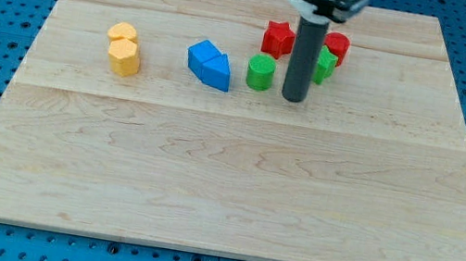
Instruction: Move the green circle closer to the red star and the green star
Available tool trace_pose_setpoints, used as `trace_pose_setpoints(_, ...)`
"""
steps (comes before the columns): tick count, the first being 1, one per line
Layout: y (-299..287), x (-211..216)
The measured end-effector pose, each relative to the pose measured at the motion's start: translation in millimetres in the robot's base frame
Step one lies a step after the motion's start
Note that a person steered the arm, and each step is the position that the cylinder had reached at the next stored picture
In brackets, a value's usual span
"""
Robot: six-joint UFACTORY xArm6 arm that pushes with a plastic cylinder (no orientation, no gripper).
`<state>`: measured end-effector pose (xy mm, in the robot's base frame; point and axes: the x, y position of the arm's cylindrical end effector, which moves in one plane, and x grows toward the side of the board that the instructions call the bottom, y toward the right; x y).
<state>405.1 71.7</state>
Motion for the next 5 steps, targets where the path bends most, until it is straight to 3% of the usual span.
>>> trace_pose_setpoints(2, -75.7, -19.4)
trace_pose_setpoints(3, -24.7, -52.2)
trace_pose_setpoints(4, -21.2, -55.4)
trace_pose_setpoints(5, -84.9, -94.8)
